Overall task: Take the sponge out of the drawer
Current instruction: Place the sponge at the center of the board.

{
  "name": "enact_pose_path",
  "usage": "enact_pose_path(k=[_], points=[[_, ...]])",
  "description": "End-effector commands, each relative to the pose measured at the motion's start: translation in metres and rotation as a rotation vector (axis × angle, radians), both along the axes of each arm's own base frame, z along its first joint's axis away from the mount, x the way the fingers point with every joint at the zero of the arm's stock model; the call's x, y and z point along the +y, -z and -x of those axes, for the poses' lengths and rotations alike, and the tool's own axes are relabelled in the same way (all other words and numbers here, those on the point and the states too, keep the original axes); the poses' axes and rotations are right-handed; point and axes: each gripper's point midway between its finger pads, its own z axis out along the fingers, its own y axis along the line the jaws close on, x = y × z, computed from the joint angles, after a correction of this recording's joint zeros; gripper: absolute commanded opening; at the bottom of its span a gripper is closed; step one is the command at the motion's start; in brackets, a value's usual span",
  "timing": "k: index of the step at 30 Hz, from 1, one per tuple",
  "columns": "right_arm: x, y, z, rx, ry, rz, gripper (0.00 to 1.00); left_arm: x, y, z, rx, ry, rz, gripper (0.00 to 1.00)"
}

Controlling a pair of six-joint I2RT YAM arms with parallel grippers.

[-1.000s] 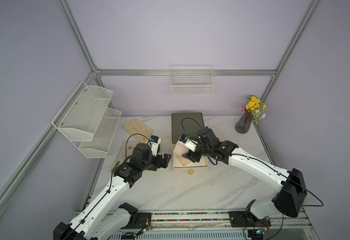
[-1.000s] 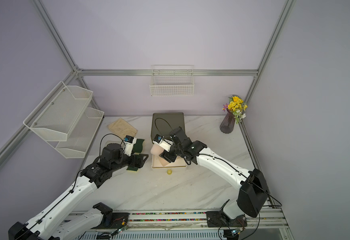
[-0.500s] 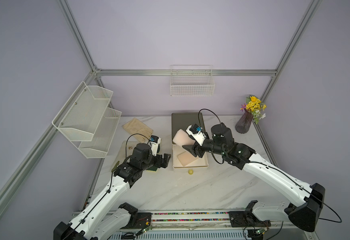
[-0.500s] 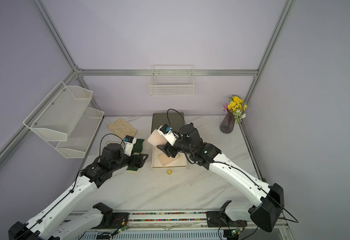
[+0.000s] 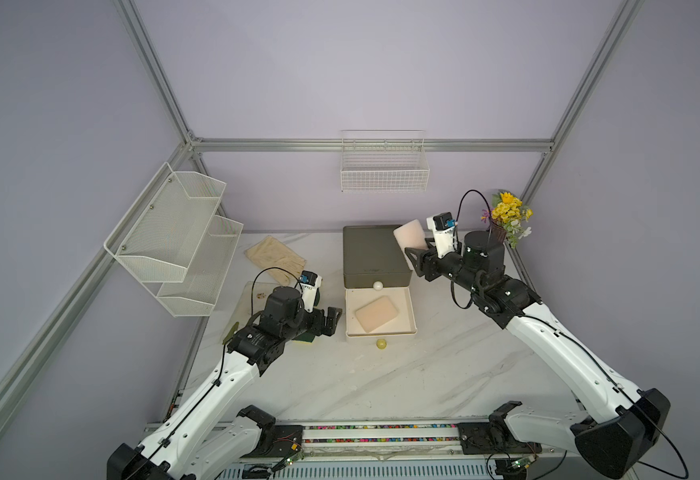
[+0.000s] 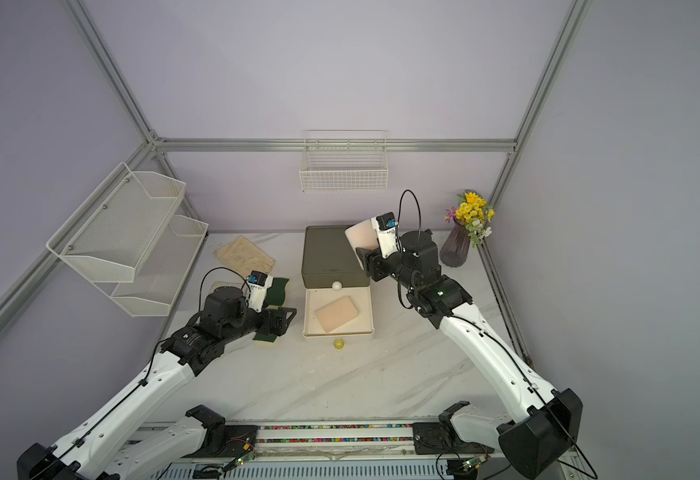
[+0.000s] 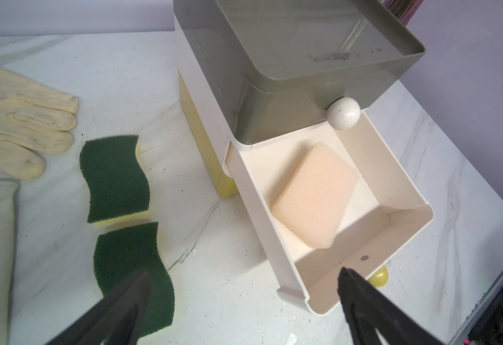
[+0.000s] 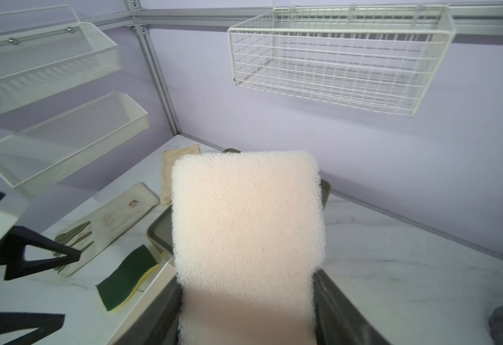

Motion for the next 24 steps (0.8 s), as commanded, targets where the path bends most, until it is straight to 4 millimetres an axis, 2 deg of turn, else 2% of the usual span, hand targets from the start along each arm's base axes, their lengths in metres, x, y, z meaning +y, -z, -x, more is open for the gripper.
enact_pose_path(k=[1,6,12,20,24], points=[[-0.030,0.009,-0.018,0.024,0.147,-0.036,0.64,0.000,-0.008,-0.004,-0.030,-0.007,0.013,1.00],[-0.070,0.030,-0.040,0.070,0.289,-0.039,0.64,0.001,-0.009,-0.004,-0.036,-0.008,0.018,1.00],[-0.107,0.044,-0.054,0.088,0.370,-0.046,0.64,0.000,-0.009,-0.004,-0.035,-0.005,0.019,1.00],[-0.134,0.070,-0.070,0.124,0.428,-0.052,0.64,0.000,-0.006,-0.005,-0.026,-0.005,0.015,1.00],[-0.139,0.085,-0.078,0.148,0.434,-0.068,0.64,-0.001,-0.006,-0.005,-0.026,-0.004,0.016,1.00]])
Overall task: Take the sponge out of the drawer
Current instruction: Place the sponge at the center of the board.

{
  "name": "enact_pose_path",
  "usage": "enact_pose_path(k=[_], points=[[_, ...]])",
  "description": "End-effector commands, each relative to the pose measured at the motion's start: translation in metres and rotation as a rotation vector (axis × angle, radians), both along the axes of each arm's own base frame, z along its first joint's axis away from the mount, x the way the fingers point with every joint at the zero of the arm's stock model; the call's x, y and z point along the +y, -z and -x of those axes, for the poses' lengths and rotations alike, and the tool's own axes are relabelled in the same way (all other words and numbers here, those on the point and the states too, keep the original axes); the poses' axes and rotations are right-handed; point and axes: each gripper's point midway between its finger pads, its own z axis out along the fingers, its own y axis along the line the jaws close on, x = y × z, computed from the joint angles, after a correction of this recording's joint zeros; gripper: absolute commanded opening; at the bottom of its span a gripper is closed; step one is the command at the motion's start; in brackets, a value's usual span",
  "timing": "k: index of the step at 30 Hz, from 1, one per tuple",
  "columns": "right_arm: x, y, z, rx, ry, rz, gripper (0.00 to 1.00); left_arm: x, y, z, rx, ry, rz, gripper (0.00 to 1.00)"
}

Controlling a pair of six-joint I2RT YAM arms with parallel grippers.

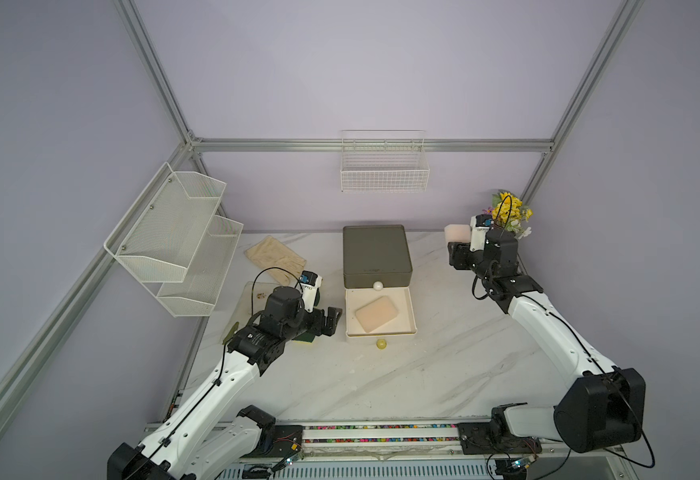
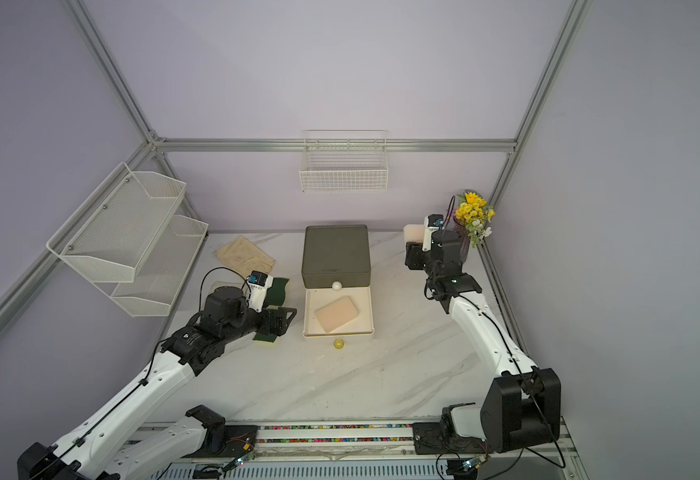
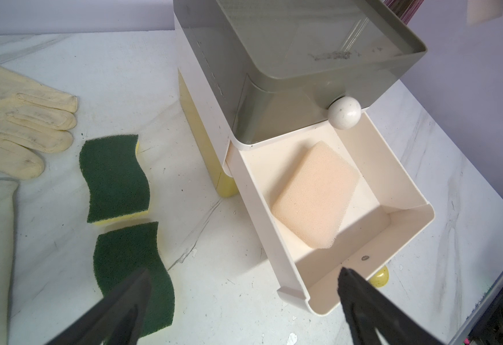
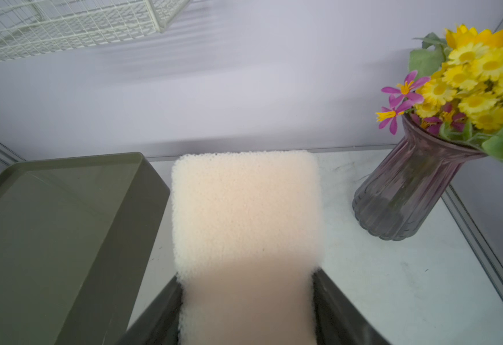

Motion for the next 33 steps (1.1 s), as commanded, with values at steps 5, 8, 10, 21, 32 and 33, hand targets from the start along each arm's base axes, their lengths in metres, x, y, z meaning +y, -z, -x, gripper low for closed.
enact_pose_path(k=[5,8,10,21,32,33], points=[[-0.007,0.044,-0.019,0.059,0.012,-0.042,0.64,-0.001,-0.006,-0.004,-0.027,-0.004,0.016,1.00],[-0.008,0.067,-0.026,0.104,0.009,-0.047,0.63,0.000,-0.007,-0.005,-0.029,-0.006,0.016,1.00],[-0.010,0.081,-0.029,0.135,0.009,-0.049,0.63,0.000,-0.007,-0.005,-0.028,-0.006,0.016,1.00],[-0.018,0.152,-0.045,0.297,0.030,-0.041,0.63,0.000,-0.005,-0.005,-0.026,-0.005,0.013,1.00],[-0.022,0.189,-0.047,0.402,0.046,-0.010,0.63,0.002,-0.007,-0.004,-0.033,-0.011,0.008,1.00],[-0.023,0.191,-0.047,0.409,0.047,-0.008,0.63,0.002,-0.007,-0.004,-0.035,-0.013,0.008,1.00]])
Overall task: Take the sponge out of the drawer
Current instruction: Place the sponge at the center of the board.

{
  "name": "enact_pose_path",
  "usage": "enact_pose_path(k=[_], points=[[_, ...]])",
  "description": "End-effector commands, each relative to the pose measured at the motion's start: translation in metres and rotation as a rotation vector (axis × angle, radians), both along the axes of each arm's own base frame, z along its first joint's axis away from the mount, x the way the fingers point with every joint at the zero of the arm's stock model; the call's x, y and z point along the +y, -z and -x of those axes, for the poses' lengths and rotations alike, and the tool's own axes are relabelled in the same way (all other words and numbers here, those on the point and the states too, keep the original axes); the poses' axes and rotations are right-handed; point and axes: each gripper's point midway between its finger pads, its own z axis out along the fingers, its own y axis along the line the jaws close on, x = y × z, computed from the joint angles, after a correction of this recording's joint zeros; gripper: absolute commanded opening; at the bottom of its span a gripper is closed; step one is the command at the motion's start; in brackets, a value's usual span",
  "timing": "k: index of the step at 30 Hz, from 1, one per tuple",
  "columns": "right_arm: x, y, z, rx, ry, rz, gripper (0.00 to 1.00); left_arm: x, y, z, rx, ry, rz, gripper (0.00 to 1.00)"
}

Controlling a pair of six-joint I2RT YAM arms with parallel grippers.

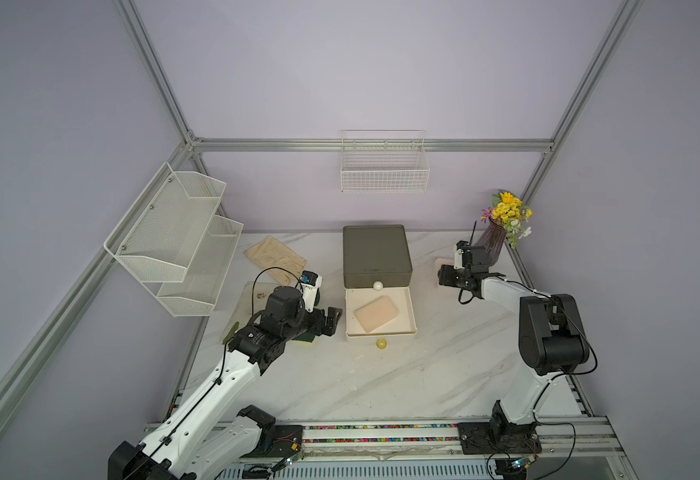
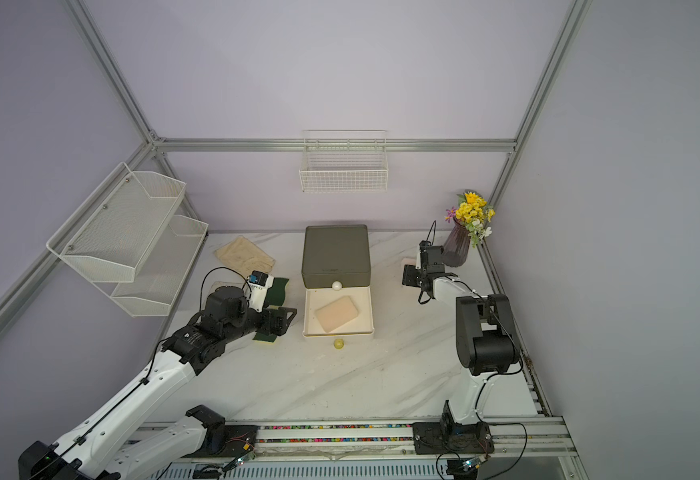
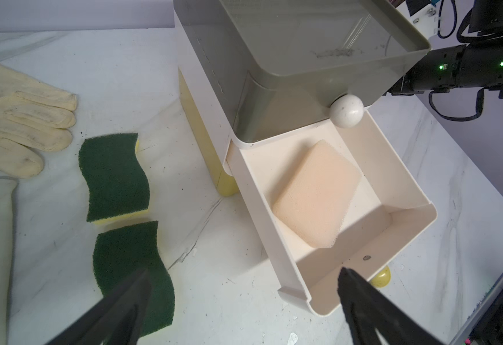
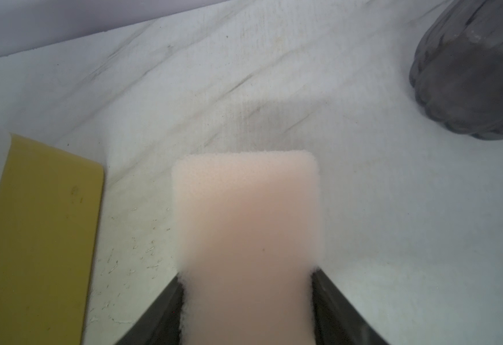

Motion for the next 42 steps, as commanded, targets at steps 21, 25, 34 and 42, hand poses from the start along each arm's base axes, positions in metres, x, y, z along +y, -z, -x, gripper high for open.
enact_pose_path(k=[21,25,34,42], points=[[-0.017,0.051,-0.003,0.177,0.058,0.074,0.73,0.003,-0.009,-0.004,-0.039,-0.011,0.007,1.00],[-0.015,0.054,-0.003,0.194,0.054,0.070,0.79,0.003,-0.009,-0.004,-0.041,-0.013,0.006,1.00],[-0.001,0.010,-0.013,0.116,0.018,-0.014,0.91,0.004,-0.010,-0.004,-0.044,-0.018,0.004,1.00],[0.008,-0.080,-0.013,-0.060,0.007,-0.089,0.93,0.004,-0.012,-0.004,-0.051,-0.015,0.004,1.00]])
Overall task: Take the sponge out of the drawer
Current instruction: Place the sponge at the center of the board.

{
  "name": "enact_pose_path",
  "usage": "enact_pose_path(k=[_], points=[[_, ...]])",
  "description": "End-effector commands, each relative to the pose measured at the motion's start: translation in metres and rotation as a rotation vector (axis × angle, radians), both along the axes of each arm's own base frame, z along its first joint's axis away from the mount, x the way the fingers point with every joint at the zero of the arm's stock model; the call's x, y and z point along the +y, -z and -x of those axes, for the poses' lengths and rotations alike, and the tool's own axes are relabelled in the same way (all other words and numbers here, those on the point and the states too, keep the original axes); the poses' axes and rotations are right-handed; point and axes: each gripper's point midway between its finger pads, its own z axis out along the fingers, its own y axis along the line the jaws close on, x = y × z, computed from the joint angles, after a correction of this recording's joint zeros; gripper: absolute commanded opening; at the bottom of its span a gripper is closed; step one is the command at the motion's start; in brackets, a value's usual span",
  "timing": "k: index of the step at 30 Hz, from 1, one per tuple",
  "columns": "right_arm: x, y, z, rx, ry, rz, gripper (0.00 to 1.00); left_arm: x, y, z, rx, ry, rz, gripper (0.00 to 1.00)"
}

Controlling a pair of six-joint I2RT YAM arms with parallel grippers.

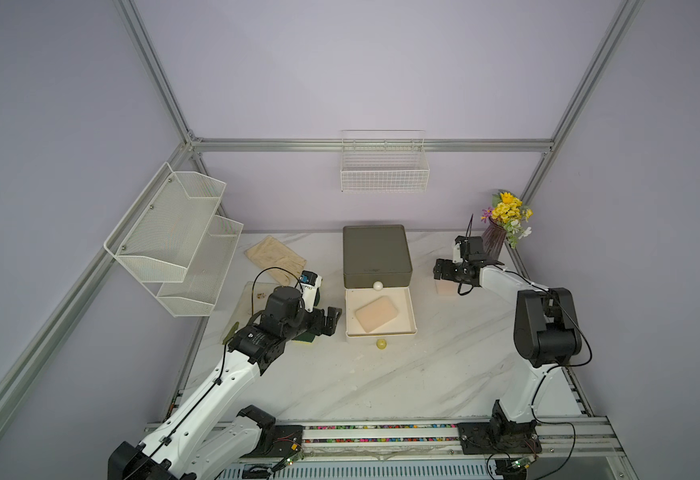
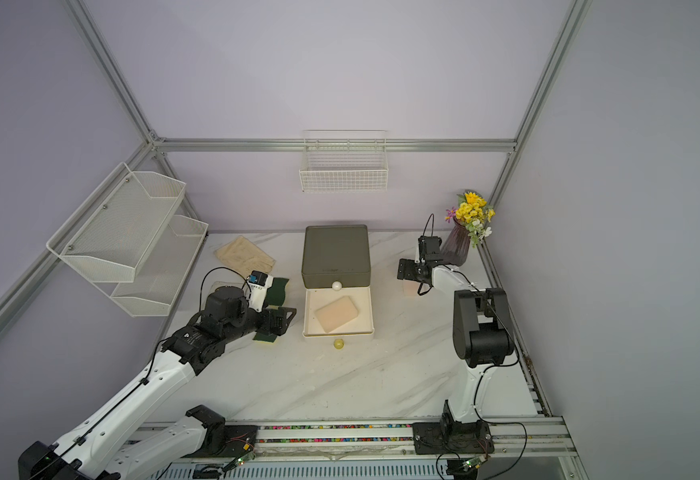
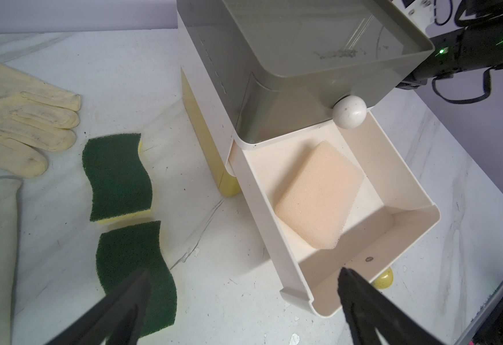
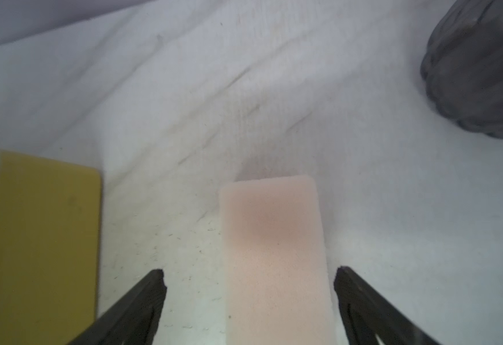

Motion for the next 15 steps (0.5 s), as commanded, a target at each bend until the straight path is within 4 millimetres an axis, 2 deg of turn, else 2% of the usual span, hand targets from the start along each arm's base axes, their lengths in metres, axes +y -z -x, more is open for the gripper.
enact_pose_path(k=[1,7,10,15], points=[[0.006,-0.068,-0.001,-0.139,-0.008,-0.069,0.93,0.003,-0.012,-0.003,-0.048,-0.007,0.009,1.00],[0.021,-0.124,0.019,-0.245,-0.057,-0.148,0.93,0.002,-0.015,-0.002,-0.060,0.002,0.014,1.00],[0.028,-0.144,0.032,-0.278,-0.081,-0.173,0.93,-0.004,-0.019,0.000,-0.073,0.036,0.026,1.00],[0.043,-0.164,0.049,-0.300,-0.132,-0.192,0.93,-0.017,-0.025,0.006,-0.091,0.132,0.052,1.00]])
